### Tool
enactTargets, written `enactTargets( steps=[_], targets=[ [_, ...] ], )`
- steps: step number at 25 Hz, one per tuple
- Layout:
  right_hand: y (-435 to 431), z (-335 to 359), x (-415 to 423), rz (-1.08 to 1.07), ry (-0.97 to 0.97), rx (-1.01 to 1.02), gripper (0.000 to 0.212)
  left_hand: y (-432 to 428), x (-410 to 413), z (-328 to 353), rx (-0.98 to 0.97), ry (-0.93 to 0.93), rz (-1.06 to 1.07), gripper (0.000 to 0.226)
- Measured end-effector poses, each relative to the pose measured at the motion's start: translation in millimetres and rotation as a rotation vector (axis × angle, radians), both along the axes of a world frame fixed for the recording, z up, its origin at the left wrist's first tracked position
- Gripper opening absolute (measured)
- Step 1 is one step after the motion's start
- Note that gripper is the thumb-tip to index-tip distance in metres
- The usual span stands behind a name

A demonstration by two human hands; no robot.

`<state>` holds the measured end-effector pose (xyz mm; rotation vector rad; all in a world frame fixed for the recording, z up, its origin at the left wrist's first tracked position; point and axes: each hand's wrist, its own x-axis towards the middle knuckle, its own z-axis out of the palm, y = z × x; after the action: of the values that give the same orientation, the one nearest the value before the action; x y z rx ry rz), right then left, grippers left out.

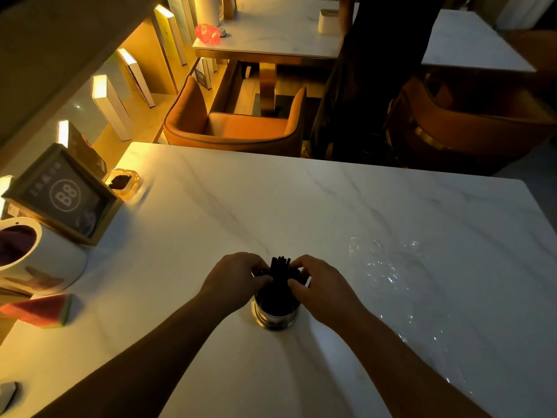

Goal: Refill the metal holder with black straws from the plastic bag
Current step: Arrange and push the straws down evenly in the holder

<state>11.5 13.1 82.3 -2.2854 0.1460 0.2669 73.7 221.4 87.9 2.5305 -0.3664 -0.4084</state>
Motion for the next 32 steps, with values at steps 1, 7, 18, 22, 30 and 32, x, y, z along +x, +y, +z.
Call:
enactTargets(
  steps=[1, 7, 18, 22, 30, 32],
  targets=[
    [0, 1, -2, -0.001, -0.009, -0.006, 0.027, 0, 1, 4, 0.008, 0.001, -0.014, 0.012],
    [-5, 20, 0, -0.018, -0.079, -0.058, 0.013, 14, 20, 75, 0.052, -0.058, -0.067, 0.013],
    [0, 65, 4, -0.035, 0.286, 0.758, 0.046, 46, 8, 116, -0.970, 0.245, 0.621, 0.008],
    [11, 82, 23, -0.357, 0.226, 1.160, 0.045, 17, -22, 62, -1.104, 0.549, 0.695, 0.024],
    [-11, 75, 18, -0.178, -0.033, 0.388, 0.022, 11, -16, 17, -0.190, 0.133, 0.296, 0.032],
    [-2, 61, 12, -0.019, 0.027, 0.265, 0.016, 2, -7, 14, -0.016, 0.000, 0.150, 0.049]
  ],
)
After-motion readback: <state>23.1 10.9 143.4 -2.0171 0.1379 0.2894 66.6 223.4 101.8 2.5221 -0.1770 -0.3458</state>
